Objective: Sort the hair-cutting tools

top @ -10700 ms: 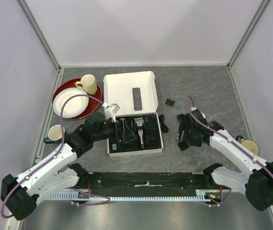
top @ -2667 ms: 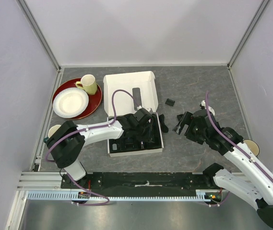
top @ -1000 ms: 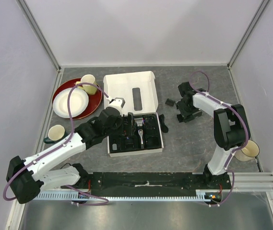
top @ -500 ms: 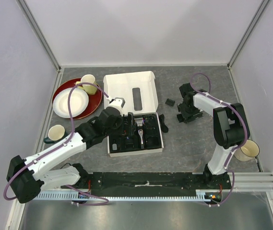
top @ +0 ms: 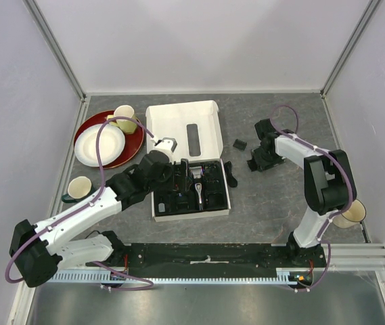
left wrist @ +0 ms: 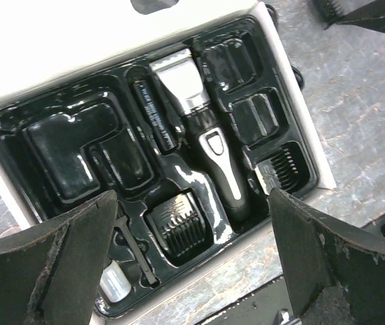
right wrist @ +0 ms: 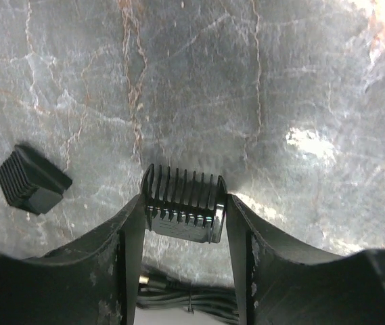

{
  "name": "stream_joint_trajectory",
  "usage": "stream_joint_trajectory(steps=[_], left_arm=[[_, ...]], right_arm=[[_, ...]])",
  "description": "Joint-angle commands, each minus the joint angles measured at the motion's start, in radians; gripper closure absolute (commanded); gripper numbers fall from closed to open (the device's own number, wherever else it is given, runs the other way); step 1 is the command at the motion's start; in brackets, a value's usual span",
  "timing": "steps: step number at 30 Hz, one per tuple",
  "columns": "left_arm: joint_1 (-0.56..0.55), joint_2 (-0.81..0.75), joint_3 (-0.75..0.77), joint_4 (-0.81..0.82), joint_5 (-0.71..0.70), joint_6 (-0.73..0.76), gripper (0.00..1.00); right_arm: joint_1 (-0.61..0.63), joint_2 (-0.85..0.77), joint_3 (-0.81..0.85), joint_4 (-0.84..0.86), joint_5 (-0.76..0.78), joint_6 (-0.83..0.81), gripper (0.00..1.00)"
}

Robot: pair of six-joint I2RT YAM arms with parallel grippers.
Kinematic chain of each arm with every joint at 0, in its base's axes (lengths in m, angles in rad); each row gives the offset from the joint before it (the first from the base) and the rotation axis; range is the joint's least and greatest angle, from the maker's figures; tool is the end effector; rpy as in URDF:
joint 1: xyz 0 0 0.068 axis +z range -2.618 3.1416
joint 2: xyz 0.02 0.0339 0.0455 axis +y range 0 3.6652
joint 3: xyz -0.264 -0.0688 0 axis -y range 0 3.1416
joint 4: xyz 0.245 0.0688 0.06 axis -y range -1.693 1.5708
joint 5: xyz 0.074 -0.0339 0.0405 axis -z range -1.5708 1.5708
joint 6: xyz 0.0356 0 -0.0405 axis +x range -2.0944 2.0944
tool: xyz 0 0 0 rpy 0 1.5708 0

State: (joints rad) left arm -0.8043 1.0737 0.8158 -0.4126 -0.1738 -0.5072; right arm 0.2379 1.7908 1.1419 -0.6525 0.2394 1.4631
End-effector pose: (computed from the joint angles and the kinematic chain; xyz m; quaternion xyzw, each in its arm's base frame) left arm 0.1652 -0.1627 0.2733 0.0954 0.8927 -0.2024 0.3912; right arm 0.3304 0.0714 0.1662 0.5788 0.7957 0.0222 0.1769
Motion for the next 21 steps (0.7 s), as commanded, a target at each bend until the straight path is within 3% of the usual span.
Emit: stream_joint_trajectory(steps=[1,9,17,21], left_arm=[[0.005,0.005,0.016,0.083,0.094,0.044,0.01],[-0.006,0.071,-0.026,0.458,0.319,-0.08,0.06],[-0.107,0.236,-0.001,0.857,0.229,-0.06,0.08],[-0.116,0.354,0.029,1.024,0.263,-0.057,0.09]], right_arm=[[-0.005,-0.12,-0.027,0.011,-0.032,-0.009,0.54],[-0.003,-0.439,-0.14,0.001,-0.133,-0.024,0.53],[-0.002,-0.682,-0.199,-0.042,-0.236,-0.006,0.55],[-0.002,-0.783,-0.189,-0.067,-0.279,0.003,0.55]])
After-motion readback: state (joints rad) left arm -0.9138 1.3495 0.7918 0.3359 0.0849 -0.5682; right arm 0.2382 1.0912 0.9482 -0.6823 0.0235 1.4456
